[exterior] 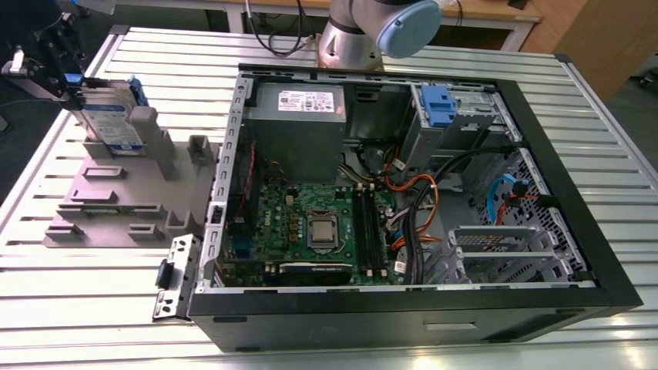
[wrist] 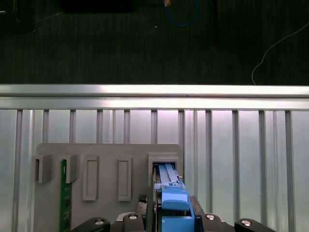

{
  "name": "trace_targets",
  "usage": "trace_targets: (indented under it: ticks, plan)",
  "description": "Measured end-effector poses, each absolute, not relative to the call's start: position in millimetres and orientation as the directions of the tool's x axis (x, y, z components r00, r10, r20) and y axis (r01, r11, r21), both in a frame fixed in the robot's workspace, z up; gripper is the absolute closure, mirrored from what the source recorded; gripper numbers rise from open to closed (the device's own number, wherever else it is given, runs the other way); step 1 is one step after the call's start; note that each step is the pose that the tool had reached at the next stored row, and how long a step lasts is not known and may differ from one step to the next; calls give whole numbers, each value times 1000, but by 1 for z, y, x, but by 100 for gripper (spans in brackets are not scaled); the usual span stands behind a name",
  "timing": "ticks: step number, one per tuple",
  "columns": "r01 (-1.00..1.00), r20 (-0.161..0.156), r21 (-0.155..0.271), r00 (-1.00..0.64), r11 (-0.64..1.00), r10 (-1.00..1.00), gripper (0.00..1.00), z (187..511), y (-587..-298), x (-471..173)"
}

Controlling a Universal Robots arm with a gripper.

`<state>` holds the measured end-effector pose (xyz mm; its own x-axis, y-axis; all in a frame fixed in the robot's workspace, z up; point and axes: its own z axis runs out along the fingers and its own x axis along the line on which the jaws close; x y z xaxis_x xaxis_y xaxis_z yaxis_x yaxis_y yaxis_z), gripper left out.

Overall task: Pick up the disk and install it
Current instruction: 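Pick up the disk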

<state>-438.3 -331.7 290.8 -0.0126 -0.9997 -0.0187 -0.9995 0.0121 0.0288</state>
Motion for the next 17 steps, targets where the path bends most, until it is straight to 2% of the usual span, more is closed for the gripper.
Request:
trace_targets:
  ticks: [1,7,8,9,17]
  plan:
    - [-1000,-19,29,-13,12,-1000,56,291,-332,-438]
    - [-1000,-19,29,-13,12,-1000,56,291,-332,-438]
    - [-1000,-19,29,-13,12,-1000,57,291,-332,-438]
    - [-1000,-19,29,-13,12,-1000,64,291,-332,-438]
    - [-1000,-19,29,-13,12,-1000,64,291,-332,-439]
